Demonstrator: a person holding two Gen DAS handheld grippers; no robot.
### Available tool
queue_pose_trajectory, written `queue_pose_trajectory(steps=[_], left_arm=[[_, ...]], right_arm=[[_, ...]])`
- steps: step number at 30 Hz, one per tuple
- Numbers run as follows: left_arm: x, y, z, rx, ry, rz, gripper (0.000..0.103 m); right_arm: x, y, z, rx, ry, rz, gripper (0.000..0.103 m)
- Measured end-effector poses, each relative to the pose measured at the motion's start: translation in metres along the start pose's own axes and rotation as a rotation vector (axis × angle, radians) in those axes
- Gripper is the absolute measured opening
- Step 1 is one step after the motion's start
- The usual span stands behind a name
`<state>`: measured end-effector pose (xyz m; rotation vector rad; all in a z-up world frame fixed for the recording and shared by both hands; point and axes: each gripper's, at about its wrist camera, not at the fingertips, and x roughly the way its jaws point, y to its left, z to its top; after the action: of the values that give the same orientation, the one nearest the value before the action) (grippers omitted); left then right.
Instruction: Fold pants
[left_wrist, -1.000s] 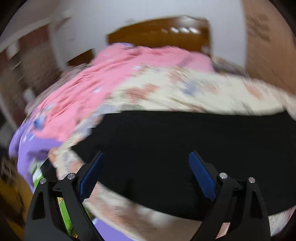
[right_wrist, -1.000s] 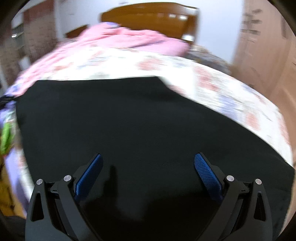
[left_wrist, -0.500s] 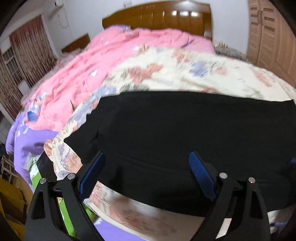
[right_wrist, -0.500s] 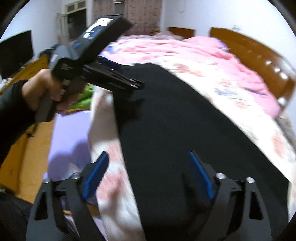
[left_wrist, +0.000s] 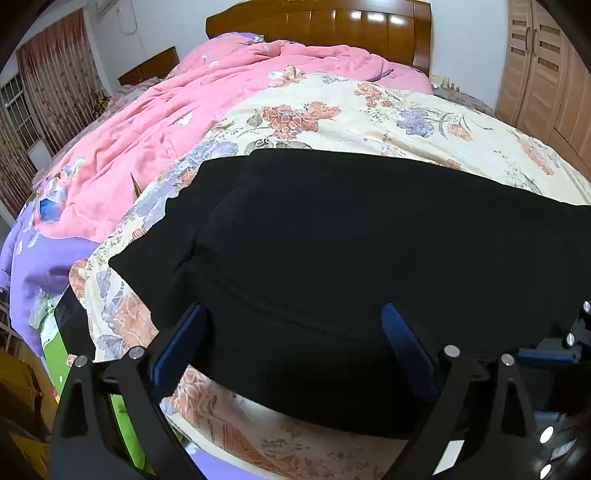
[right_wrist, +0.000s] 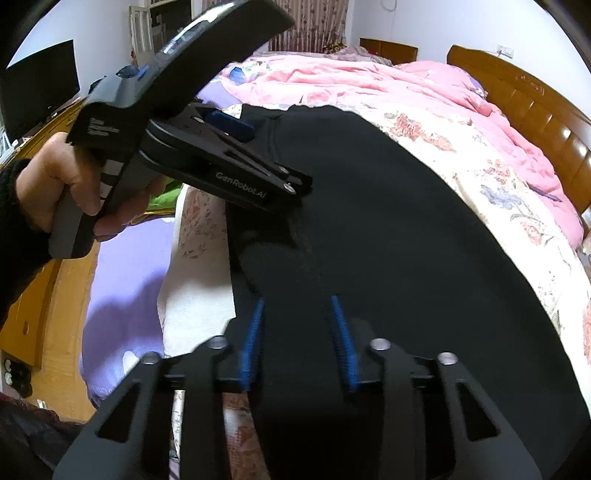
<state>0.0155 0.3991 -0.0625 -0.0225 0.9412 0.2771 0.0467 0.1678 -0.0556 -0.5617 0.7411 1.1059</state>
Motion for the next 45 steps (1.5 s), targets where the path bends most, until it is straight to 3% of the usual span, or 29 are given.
queue_pose_trajectory(steps=[1,4,7,11,14,17,19,21,24,27,28,29,30,31,35,38,42,45], left_arm=[[0.000,-0.001,0.001,0.003,-0.003,0.005,0.096],[-0.001,-0.003,0.002,0.023,-0.008,0.027,0.096],[0.003,-0.004,0.001,0.026,0.002,0.033,0.099],[0.002,-0.005,0.001,0.030,0.009,0.060,0.100],[-0.019,-0.018,0.002,0.078,-0.046,0.114,0.100],[-0.036,-0.034,-0.002,0.116,-0.095,0.077,0.100],[-0.031,-0.047,-0.008,0.160,-0.063,0.066,0.100],[-0.021,-0.060,-0.025,0.222,-0.045,0.110,0.100],[-0.028,-0.059,-0.037,0.187,-0.083,0.114,0.099],[-0.036,-0.063,-0.043,0.229,-0.063,0.132,0.098],[-0.038,-0.065,-0.045,0.242,-0.056,0.141,0.098],[-0.042,-0.066,-0.047,0.251,-0.053,0.146,0.098],[-0.047,-0.067,-0.049,0.254,-0.056,0.147,0.098],[-0.050,-0.070,-0.049,0.255,-0.063,0.150,0.098],[-0.069,-0.083,-0.036,0.230,-0.122,0.111,0.099],[-0.075,-0.108,-0.025,0.271,-0.166,0.080,0.099],[-0.067,-0.144,-0.020,0.345,-0.163,0.032,0.099],[-0.049,-0.162,-0.027,0.395,-0.110,0.009,0.099]], right_arm=[[-0.006,0.001,0.001,0.004,-0.015,0.035,0.010],[-0.014,0.013,0.005,-0.041,-0.020,0.024,0.010],[0.003,0.016,-0.004,-0.056,0.053,0.056,0.011],[-0.001,0.015,-0.007,-0.020,0.049,0.081,0.012],[-0.009,0.012,-0.009,0.001,0.057,0.100,0.013],[-0.024,-0.002,-0.017,0.082,0.027,0.134,0.013],[-0.029,-0.010,-0.024,0.128,0.021,0.123,0.013],[-0.032,-0.018,-0.034,0.163,0.030,0.097,0.013],[-0.038,-0.028,-0.047,0.219,0.021,0.112,0.013],[-0.045,-0.030,-0.052,0.245,0.011,0.112,0.020],[-0.050,-0.029,-0.053,0.249,0.002,0.097,0.031],[-0.053,-0.028,-0.053,0.248,-0.005,0.069,0.063],[-0.060,-0.027,-0.053,0.246,-0.022,0.032,0.084],[-0.072,-0.026,-0.054,0.239,-0.072,0.007,0.098],[-0.091,-0.038,-0.061,0.257,-0.091,-0.055,0.098],[-0.096,-0.050,-0.078,0.297,-0.057,-0.119,0.098],[-0.106,-0.073,-0.112,0.421,-0.023,-0.174,0.098],[-0.119,-0.082,-0.145,0.486,0.027,-0.248,0.098]])
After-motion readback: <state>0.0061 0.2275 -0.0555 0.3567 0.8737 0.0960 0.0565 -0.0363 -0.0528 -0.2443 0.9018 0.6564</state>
